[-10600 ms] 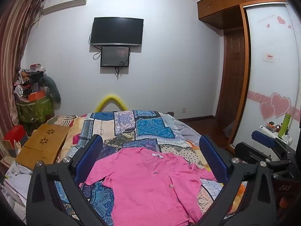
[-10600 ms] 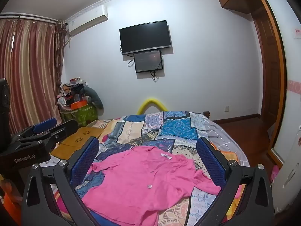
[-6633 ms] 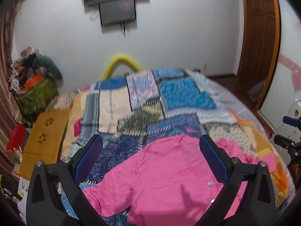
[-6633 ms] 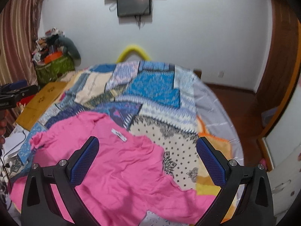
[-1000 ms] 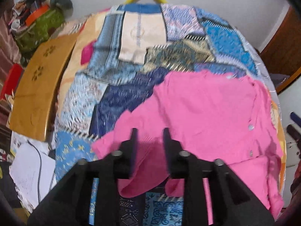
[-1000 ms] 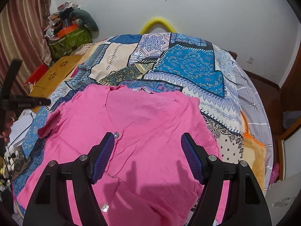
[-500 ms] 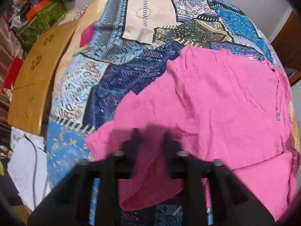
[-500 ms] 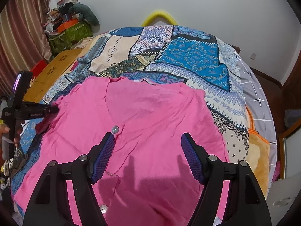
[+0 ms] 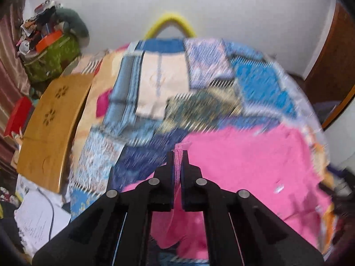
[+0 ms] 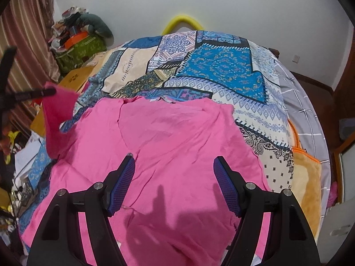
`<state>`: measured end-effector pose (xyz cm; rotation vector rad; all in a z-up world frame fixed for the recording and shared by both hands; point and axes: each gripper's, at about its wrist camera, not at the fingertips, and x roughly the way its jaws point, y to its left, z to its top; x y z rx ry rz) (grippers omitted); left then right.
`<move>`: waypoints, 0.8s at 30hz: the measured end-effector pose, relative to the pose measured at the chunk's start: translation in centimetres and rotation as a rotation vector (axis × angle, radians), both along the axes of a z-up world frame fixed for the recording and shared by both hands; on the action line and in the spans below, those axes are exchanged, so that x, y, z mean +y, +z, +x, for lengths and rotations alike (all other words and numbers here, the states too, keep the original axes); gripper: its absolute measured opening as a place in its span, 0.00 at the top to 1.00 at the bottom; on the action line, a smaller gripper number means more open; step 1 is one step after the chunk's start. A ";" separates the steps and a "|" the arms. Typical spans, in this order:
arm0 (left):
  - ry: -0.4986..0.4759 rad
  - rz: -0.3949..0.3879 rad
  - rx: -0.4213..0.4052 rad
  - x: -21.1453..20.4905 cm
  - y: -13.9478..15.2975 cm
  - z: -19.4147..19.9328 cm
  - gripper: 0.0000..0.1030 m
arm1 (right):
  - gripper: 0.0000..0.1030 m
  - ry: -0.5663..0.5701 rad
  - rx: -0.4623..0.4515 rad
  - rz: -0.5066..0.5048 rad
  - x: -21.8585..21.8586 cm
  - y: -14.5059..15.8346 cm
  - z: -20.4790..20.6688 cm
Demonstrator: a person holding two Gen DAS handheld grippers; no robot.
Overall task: Fold small clothes
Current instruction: 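Fold the held sleeve across the shirt body with the left tool, release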
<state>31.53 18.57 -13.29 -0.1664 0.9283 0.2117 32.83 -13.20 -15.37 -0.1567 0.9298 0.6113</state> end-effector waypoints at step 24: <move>-0.356 -0.010 0.065 -20.8 -0.6 6.8 0.97 | 0.32 -0.086 0.051 0.114 -6.4 0.1 2.1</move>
